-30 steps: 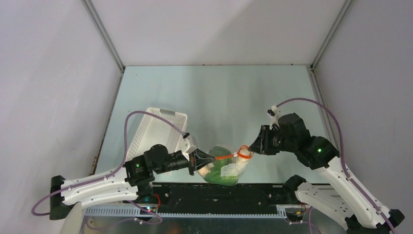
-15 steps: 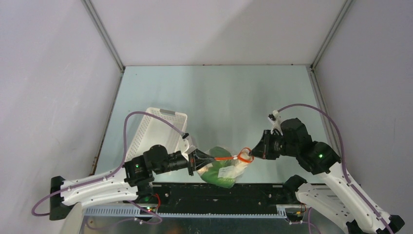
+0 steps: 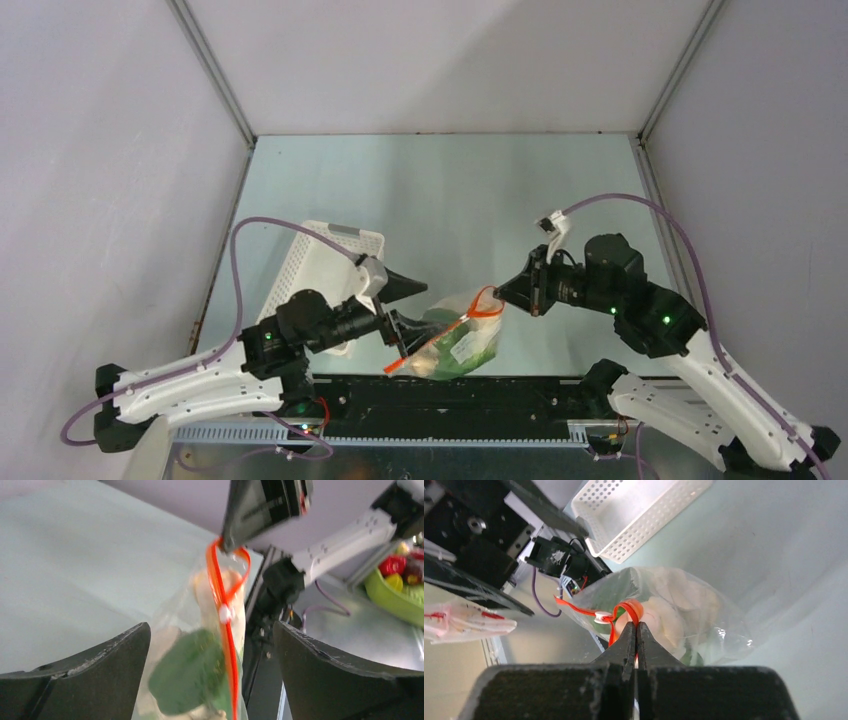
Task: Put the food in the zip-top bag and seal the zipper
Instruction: Zip the zipper food storage bag at the center of the board.
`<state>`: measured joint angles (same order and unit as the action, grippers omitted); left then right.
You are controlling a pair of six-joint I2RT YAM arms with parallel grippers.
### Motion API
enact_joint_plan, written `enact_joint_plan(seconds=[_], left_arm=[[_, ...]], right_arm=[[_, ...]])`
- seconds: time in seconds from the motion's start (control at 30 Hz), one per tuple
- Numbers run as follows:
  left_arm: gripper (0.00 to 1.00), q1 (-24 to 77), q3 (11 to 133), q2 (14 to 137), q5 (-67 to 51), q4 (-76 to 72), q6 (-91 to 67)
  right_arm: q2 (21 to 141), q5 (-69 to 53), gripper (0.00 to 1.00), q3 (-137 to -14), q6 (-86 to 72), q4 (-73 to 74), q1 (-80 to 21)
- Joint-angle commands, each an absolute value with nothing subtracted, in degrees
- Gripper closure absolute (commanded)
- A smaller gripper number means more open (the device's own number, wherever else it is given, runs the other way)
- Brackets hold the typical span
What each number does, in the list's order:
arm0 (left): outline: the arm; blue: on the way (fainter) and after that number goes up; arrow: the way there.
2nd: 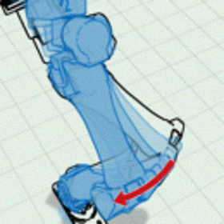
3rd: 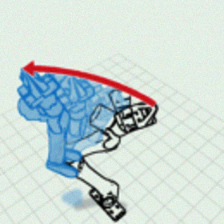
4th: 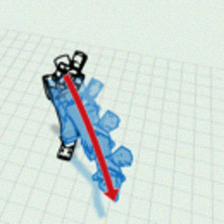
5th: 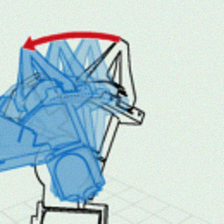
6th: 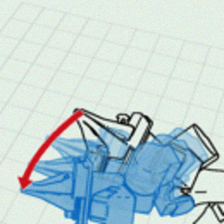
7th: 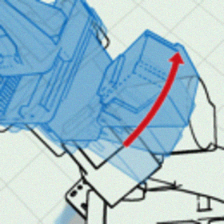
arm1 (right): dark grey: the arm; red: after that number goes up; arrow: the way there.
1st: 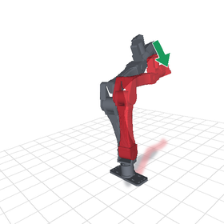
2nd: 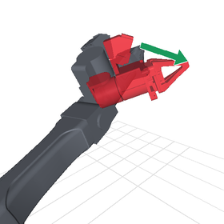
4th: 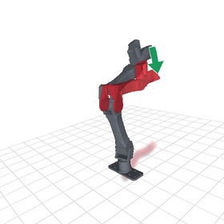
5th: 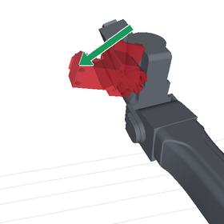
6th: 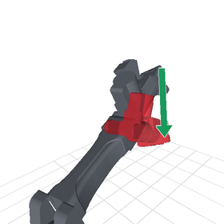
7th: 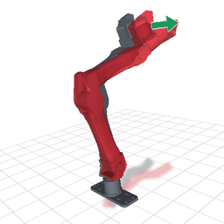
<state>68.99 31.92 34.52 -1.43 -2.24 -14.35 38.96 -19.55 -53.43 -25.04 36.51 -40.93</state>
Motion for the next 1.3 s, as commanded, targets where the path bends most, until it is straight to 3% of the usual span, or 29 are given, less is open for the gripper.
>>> enact_joint_plan(seconds=[0.0,0.1,0.3,0.63,0.77,1.07,1.13,1.17,1.23,1.27], left_arm=[[0.01,69.0,37.7,34.0,11.9,-2.5,-18.9],[0.00,69.0,40.3,35.1,14.3,-0.6,-18.3],[0.00,69.0,40.3,39.8,3.1,-0.4,-16.6],[0.04,69.0,39.5,49.3,-4.5,-3.6,-14.9],[0.22,69.0,38.0,50.7,-2.4,-4.4,-13.1],[0.40,69.0,34.3,48.6,-0.5,-7.1,-11.4],[0.56,69.0,33.9,48.8,-0.2,-8.1,-11.3],[0.72,69.0,33.8,49.2,-0.2,-8.4,-11.2],[0.87,69.0,34.4,49.9,-0.3,-8.0,-10.5],[0.90,69.0,34.6,50.2,-0.4,-7.8,-10.3]], right_arm=[[42.2,-16.0,1.00,-60.0,-17.1,29.0,-46.5],[43.6,-12.7,1.00,-62.2,-16.8,27.8,-48.8],[44.9,-7.5,1.00,-63.0,-25.7,28.4,-49.7],[45.1,2.2,1.00,-63.1,-36.8,33.2,-50.2],[44.4,1.5,1.00,-63.1,-37.0,33.3,-50.0],[42.8,-0.2,1.00,-63.0,-38.2,33.8,-49.2],[42.7,-1.1,1.00,-63.0,-38.6,33.8,-49.2],[42.8,-1.2,1.00,-63.0,-38.7,33.9,-49.1],[42.8,-1.1,1.00,-63.0,-38.9,34.3,-49.1],[42.7,-1.0,1.00,-63.0,-39.1,34.4,-49.0]])
